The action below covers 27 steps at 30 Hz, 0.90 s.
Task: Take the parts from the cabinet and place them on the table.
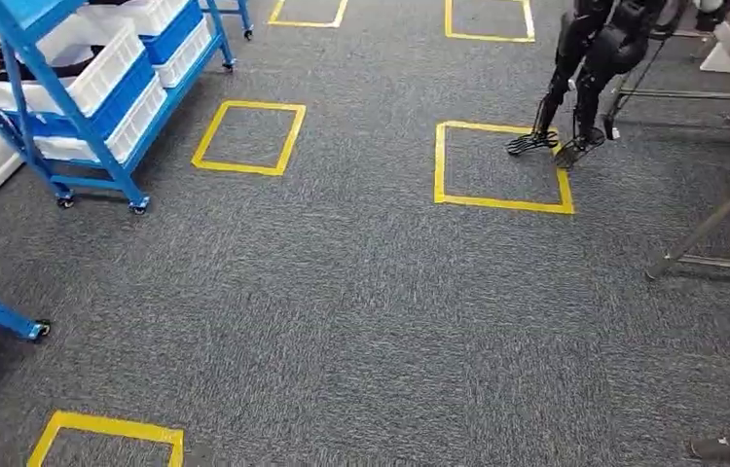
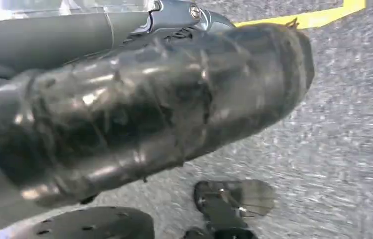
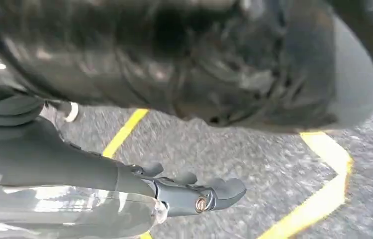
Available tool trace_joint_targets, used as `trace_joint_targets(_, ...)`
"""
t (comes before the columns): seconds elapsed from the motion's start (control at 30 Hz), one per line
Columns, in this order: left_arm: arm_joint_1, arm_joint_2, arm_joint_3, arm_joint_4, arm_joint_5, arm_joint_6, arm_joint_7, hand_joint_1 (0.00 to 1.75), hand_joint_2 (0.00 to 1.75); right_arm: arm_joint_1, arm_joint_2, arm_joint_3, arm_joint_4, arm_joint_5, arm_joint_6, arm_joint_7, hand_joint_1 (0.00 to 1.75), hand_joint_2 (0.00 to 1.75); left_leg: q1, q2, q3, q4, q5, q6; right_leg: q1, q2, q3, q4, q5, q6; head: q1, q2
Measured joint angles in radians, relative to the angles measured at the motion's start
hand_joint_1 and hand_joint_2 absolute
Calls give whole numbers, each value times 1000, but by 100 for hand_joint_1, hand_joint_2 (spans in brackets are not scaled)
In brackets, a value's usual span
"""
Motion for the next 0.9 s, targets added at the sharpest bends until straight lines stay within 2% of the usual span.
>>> trace_joint_targets(0.03, 3, 0, 0, 0, 2, -4, -5, 0, 0, -2, 0, 2, 0, 0, -2, -8, 0, 0, 0, -14, -2, -3, 0, 2, 0, -11, 7, -6, -1, 4, 0, 0)
trace_joint_targets(0.07, 5, -1, 0, 0, 2, -8, -7, 0, 0, -2, -1, 3, -1, 0, -3, -13, 0, 0, 14, -28, 17, -23, 10, 10, 3, -5, 7, -1, -6, 11, -1, 0)
trace_joint_targets(0.1, 8, -6, 0, 0, 1, -10, -8, 0, 0, -3, -6, 4, -1, 0, -6, -15, 0, 0, 14, -36, 23, -32, 13, 9, -2, 47, 2, 24, -20, 17, 6, 0)
trace_joint_targets(0.13, 7, -5, 0, 0, 0, -11, -7, 0, 0, -3, -6, 4, -1, 0, -8, -20, 0, 0, 16, -46, 25, -34, 14, 16, -3, 84, -23, 78, -57, 19, 9, 0)
trace_joint_targets(0.17, 3, -6, 0, 0, -1, -13, -7, 0, 0, -2, -6, 4, -1, 0, -10, -20, 0, 0, 15, -56, 23, -33, 14, 19, -5, 104, -60, 154, -97, 19, 10, 0)
trace_joint_targets(0.2, 0, -7, 0, 0, -3, -15, -4, 0, 0, 2, -7, 4, -1, -2, -10, -20, 0, 0, 14, -71, 23, -31, 13, 20, -5, 110, -97, 226, -125, 19, 10, 0)
trace_joint_targets(0.23, -1, -7, 0, 0, -6, -16, 0, 0, 0, 5, -7, 4, -1, -6, -5, -19, 0, 0, 14, -86, 23, -29, 11, 20, -5, 111, -124, 270, -134, 19, 11, 0)
trace_joint_targets(0.27, 0, -8, -1, 0, -10, -17, 8, 0, 0, 6, -7, 4, -1, -13, 9, -17, 0, 0, 14, -102, 23, -27, 10, 20, -5, 113, -134, 277, -121, 20, 10, 0)
trace_joint_targets(0.3, 2, -8, -3, 0, -16, -17, 16, 0, 0, 6, -7, 4, -1, -23, 20, -14, 0, 0, 14, -118, 24, -23, 7, 18, -6, 114, -123, 240, -83, 20, 11, 0)
trace_joint_targets(0.33, 4, -8, -4, 0, -19, -17, 19, 0, 0, 6, -8, 4, -1, -33, 27, -10, 0, 0, 16, -135, 25, -17, 5, 14, -7, 119, -95, 167, -32, 20, 10, 0)
trace_joint_targets(0.37, 5, -7, -6, 0, -20, -17, 22, 0, 0, 5, -10, 4, -1, -42, 32, -10, 0, 0, 17, -150, 25, -8, 0, 9, -11, 135, -57, 78, 20, 21, 11, 0)
trace_joint_targets(0.4, 6, -7, -8, 0, -23, -17, 22, 0, 0, 6, -10, 4, -1, -46, 33, -10, 0, 0, 19, -161, 19, 0, -5, 3, -17, 190, -37, 36, 16, 20, 11, 0)
trace_joint_targets(0.43, 1, -5, -9, 0, -26, -18, 22, 0, 0, 8, -10, 4, 0, -48, 34, -11, 0, 0, 15, -174, 9, 15, -9, -3, -16, 207, -41, 25, 13, 17, 11, 0)
trace_joint_targets(0.47, 0, -4, -11, 0, -27, -18, 22, 0, 0, 7, -10, 4, 0, -50, 36, -11, 0, 0, 17, -182, 6, 13, -6, -8, -15, 191, -43, 29, 15, 10, 10, 0)
trace_joint_targets(0.53, 5, -2, -19, 1, -30, -24, 23, 0, 0, -3, -11, 4, 0, -52, 38, -11, 0, 0, 21, -199, 4, 6, -3, -16, -8, 177, -39, 29, 14, 0, 11, 0)
trace_joint_targets(0.57, 7, 1, -24, 1, -31, -25, 23, 0, 0, -5, -11, 4, 0, -52, 39, -10, 0, 0, 21, -210, 1, 8, -3, -21, -14, 165, -31, 23, 18, -8, 11, 0)
trace_joint_targets(0.6, 10, 2, -25, 1, -33, -27, 22, 0, 0, -4, -10, 4, 0, -53, 39, -10, 0, 0, 15, -156, -6, 29, -16, -25, -15, 148, -25, 17, 19, -13, 9, 0)
trace_joint_targets(0.63, 9, 2, -25, 1, -35, -32, 21, 0, 0, -2, -10, 4, 0, -54, 37, -10, 0, 0, 14, -106, -30, 74, -42, -31, -14, 137, -22, 17, 17, -18, -6, 0)
trace_joint_targets(0.67, 5, 1, -26, 1, -37, -35, 17, 0, 0, 1, -10, 4, 0, -55, 37, -9, 0, 0, 18, -80, -70, 148, -75, -35, -10, 121, -22, 17, 16, -23, -5, 0)
trace_joint_targets(0.7, 2, 1, -26, 1, -39, -40, 14, 0, 0, 2, -10, 4, 0, -56, 36, -8, 0, 0, 20, -68, -110, 222, -105, -38, -8, 107, -22, 17, 13, -27, -5, 0)
trace_joint_targets(0.73, 2, 1, -28, 1, -40, -44, 13, 0, 0, 3, -11, 4, 0, -56, 36, -8, 0, 0, 22, -63, -146, 285, -122, -39, -5, 92, -21, 18, 11, -29, -6, 0)
trace_joint_targets(0.77, 2, 1, -30, 1, -43, -46, 13, 0, 0, 3, -11, 4, 0, -56, 35, -7, 0, 0, 23, -61, -159, 305, -117, -40, -3, 80, -19, 18, 8, -30, -5, 0)
trace_joint_targets(0.8, 4, 1, -31, 1, -45, -48, 13, 0, 0, 2, -11, 4, 0, -56, 34, -2, 0, 0, 23, -60, -148, 278, -91, -37, -2, 67, -16, 18, 5, -30, -6, 0)
trace_joint_targets(0.83, 6, 1, -32, 1, -47, -50, 11, 0, 0, 2, -10, 4, 0, -56, 33, 0, 0, 0, 22, -59, -117, 218, -52, -32, 0, 56, -11, 17, 1, -29, -6, 0)
trace_joint_targets(0.87, 7, 1, -32, 1, -50, -50, 7, 0, 0, 2, -10, 4, 0, -58, 33, 1, 0, 0, 19, -50, -70, 127, -7, -23, 1, 44, -5, 17, -3, -29, -6, 0)
trace_joint_targets(0.9, 5, 1, -33, 1, -55, -50, 2, 0, 0, 2, -9, 4, 0, -61, 33, 0, 0, 0, 9, -12, -22, 38, 23, -9, 2, 33, 2, 16, -8, -27, -6, 0)
